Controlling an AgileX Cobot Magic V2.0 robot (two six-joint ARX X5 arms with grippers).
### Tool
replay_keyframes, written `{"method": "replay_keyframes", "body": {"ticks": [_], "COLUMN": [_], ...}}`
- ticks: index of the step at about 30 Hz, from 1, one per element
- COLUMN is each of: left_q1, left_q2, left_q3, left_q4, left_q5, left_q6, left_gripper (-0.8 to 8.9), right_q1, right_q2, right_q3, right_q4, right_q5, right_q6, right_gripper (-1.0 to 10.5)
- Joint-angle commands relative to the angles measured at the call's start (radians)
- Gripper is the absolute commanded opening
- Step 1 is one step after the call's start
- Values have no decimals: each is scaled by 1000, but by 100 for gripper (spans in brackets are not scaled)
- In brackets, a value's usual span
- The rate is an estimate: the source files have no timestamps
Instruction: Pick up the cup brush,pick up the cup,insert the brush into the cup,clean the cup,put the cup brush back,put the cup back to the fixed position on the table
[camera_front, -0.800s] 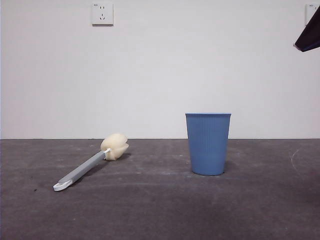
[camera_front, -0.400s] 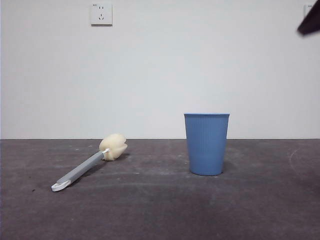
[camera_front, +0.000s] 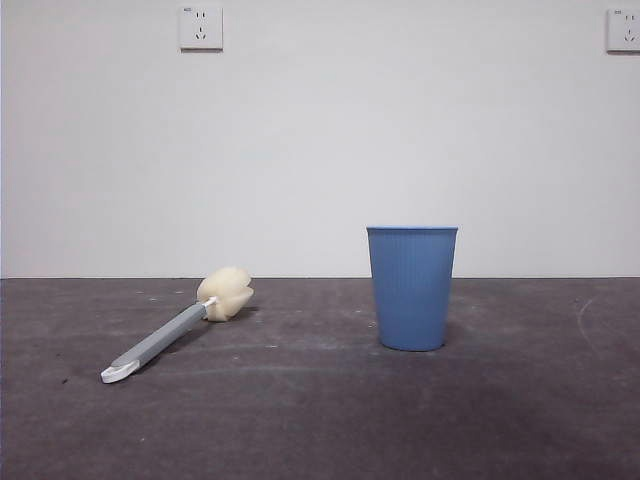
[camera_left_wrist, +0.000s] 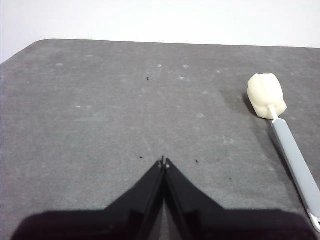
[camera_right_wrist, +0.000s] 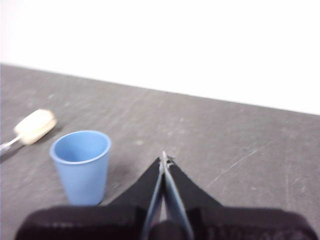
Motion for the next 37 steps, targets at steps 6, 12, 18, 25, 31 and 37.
{"method": "replay_keyframes", "body": {"ticks": [6, 12, 18, 25, 31, 37], "left_q1": [2, 3, 2, 2, 2, 2], "left_q2": [-4, -4, -4, -4, -4, -4], "left_q3": [-12, -12, -12, -12, -12, -12], "left_q4": [5, 5, 5, 4, 5, 5], "left_q5": [-1, -1, -1, -1, -1, -1], "left_q6": [-7, -7, -7, -7, -7, -7], "left_gripper": [-3, -3, -3, -3, -3, -3], "right_q1": [-101, -166, -203, -214, -214, -214], "right_q2": [-147, -170, -199, -200, -199, -199], "right_q3": [-251, -305, -364, -380, -379, -379], "right_q4": [146, 146, 145, 94, 95, 97], "right_q5": [-2, -1, -2, -54, -53, -50], "right_q6": [44, 48, 95, 101, 98, 98], "right_gripper": [1, 1, 1, 1, 1, 1]}}
